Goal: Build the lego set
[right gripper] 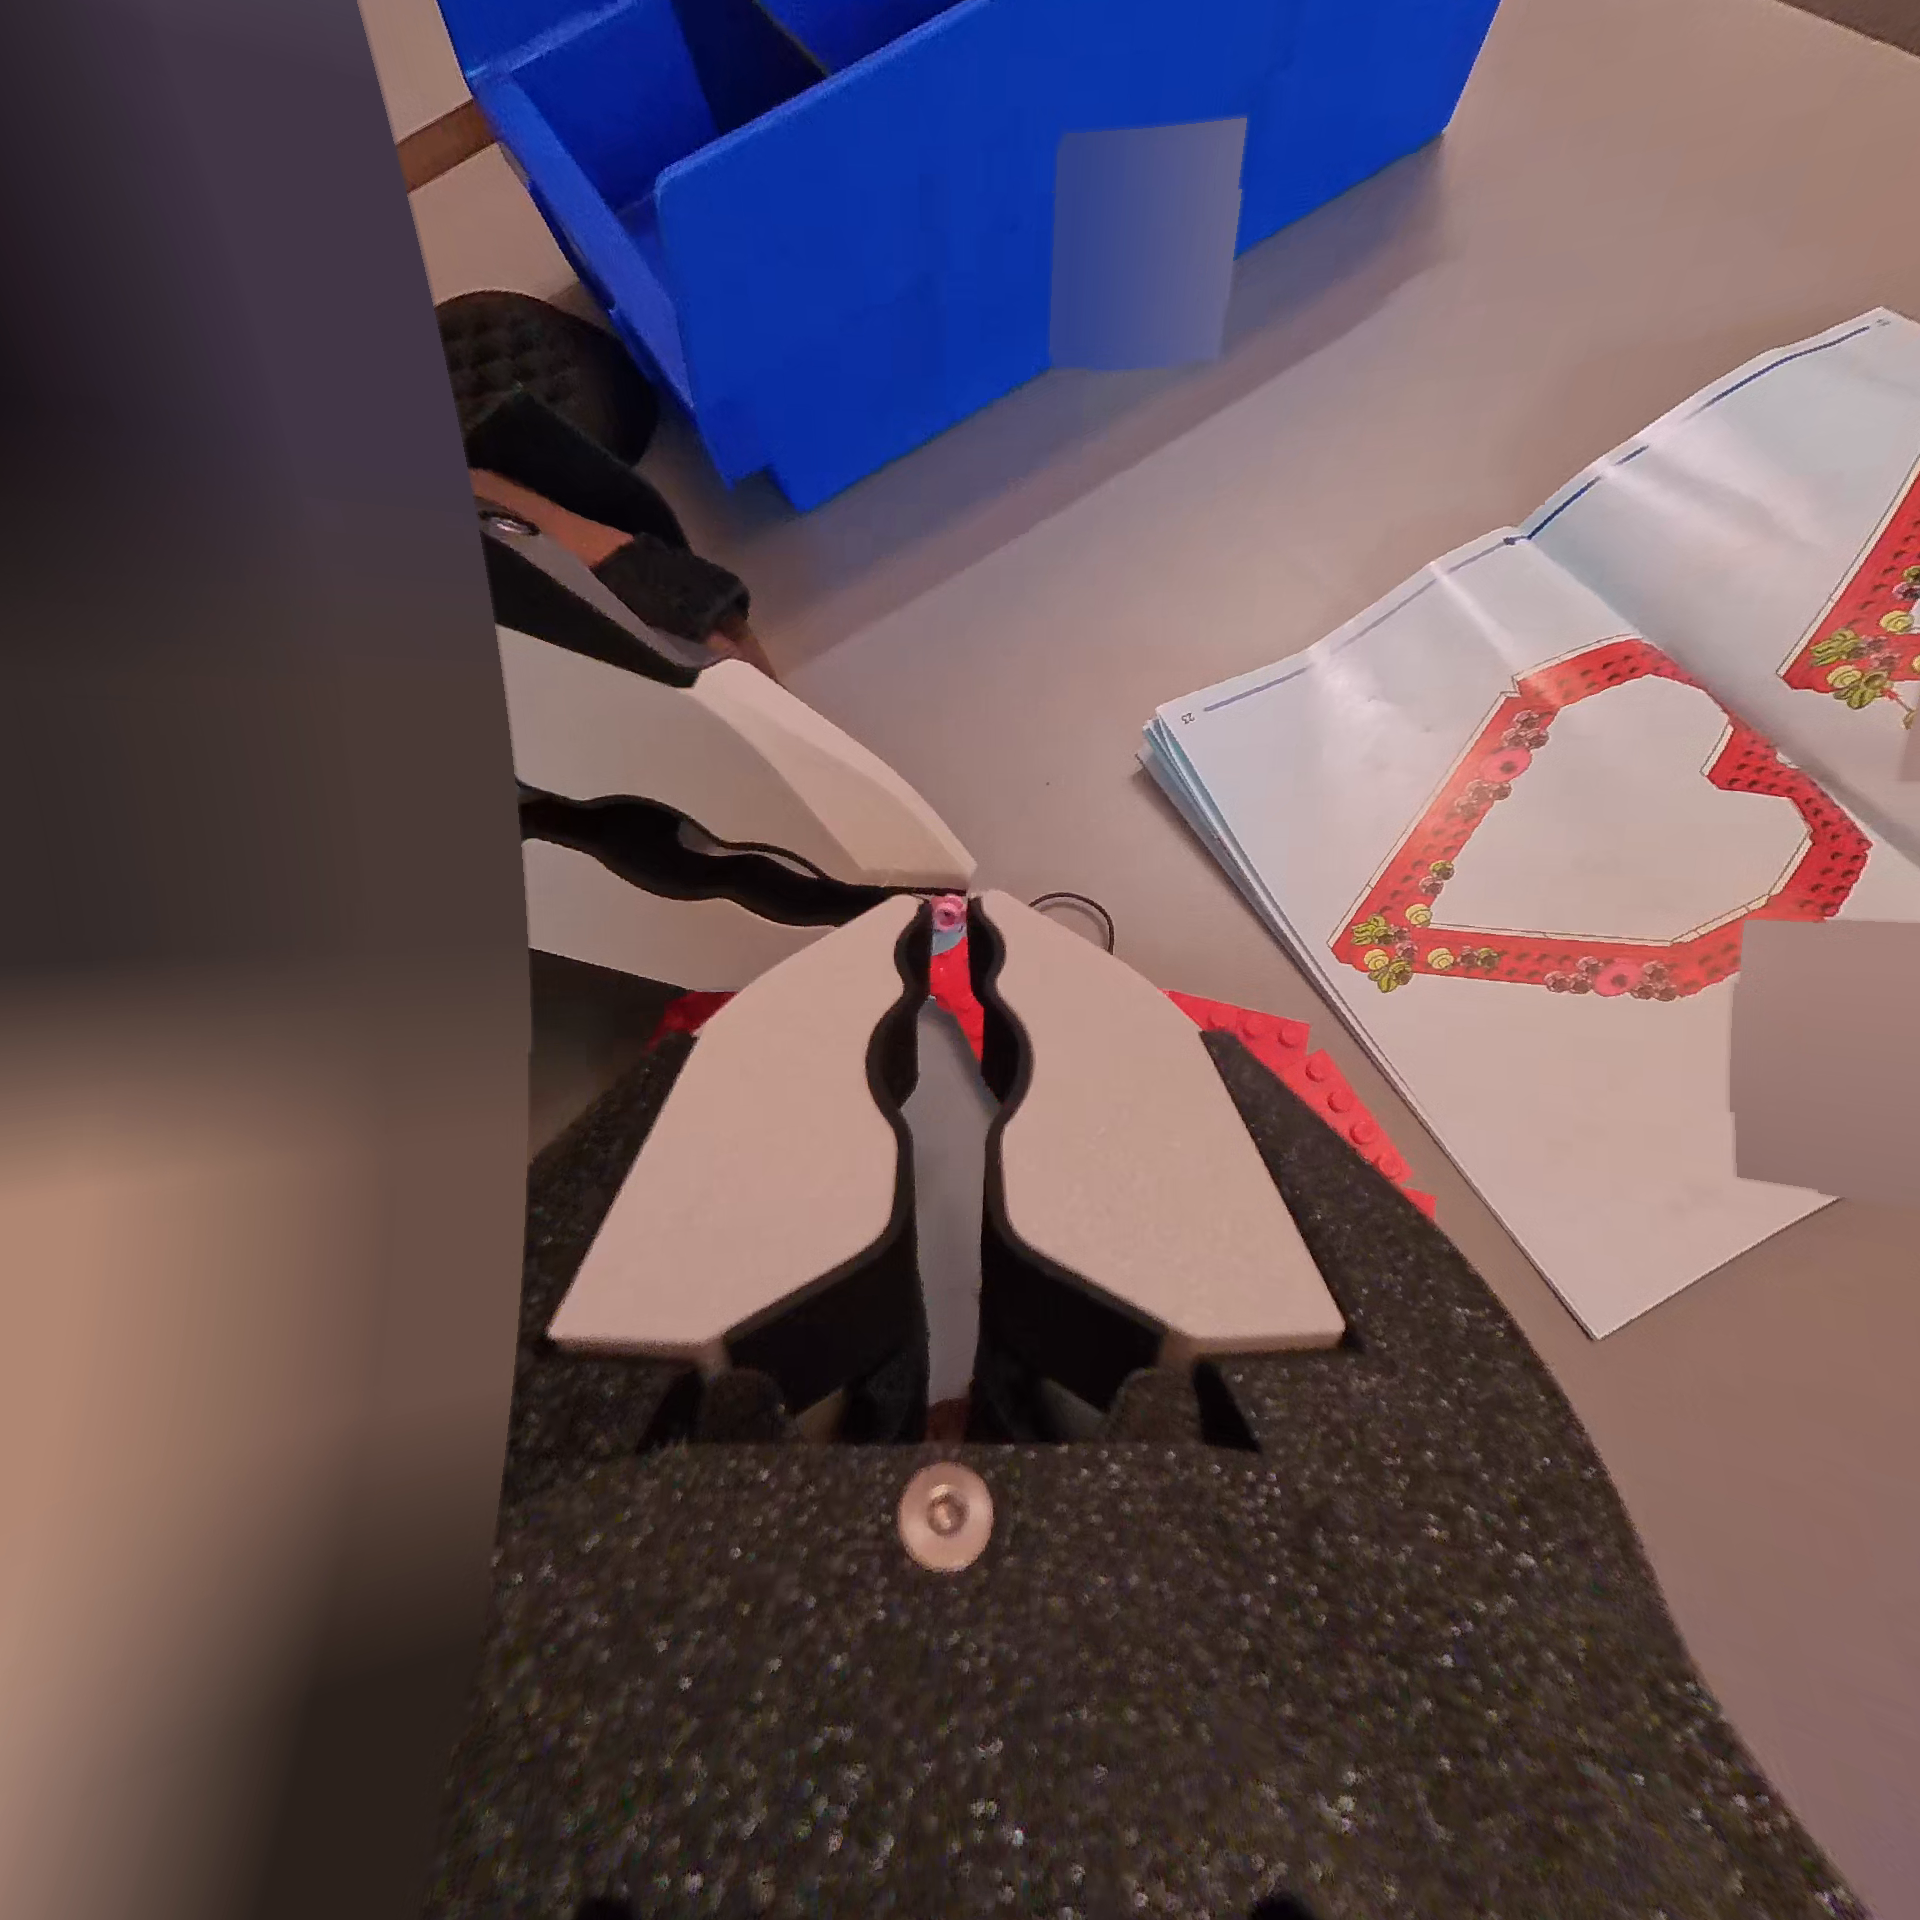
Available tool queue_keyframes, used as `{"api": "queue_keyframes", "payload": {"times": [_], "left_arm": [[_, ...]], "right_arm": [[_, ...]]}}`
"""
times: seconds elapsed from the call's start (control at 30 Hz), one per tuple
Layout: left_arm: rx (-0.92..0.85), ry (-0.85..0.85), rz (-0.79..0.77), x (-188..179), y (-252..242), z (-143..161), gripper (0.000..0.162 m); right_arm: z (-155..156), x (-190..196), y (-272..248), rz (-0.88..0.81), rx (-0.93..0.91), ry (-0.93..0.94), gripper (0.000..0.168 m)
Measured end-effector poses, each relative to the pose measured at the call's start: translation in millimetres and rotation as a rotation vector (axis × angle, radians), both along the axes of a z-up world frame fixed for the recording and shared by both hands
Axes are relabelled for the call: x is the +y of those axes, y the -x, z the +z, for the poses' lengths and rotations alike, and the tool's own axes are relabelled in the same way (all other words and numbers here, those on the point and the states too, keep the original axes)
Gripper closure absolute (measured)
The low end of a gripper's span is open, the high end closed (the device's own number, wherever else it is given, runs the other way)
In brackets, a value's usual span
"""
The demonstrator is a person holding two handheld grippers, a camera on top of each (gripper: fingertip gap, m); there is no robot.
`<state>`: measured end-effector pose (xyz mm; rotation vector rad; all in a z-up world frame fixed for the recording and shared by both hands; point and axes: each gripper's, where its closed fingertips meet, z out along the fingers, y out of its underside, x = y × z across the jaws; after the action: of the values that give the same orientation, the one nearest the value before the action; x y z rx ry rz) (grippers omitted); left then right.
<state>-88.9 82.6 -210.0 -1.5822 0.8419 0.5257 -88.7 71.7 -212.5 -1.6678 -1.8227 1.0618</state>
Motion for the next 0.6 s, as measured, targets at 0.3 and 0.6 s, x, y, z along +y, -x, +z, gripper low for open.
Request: {"api": "queue_keyframes", "payload": {"times": [0.3, 0.6], "left_arm": [[-0.05, -0.027, -0.021, -1.3, -4.6, 4.7, 0.156], [-0.068, -0.038, -0.031, -2.5, -5.8, 7.1, 0.157]], "right_arm": [[5.8, -1.4, -2.4, 0.019, 0.045, 0.102, 0.164], [6.5, -1.8, -4.3, 0.028, 0.04, 0.132, 0.159]]}}
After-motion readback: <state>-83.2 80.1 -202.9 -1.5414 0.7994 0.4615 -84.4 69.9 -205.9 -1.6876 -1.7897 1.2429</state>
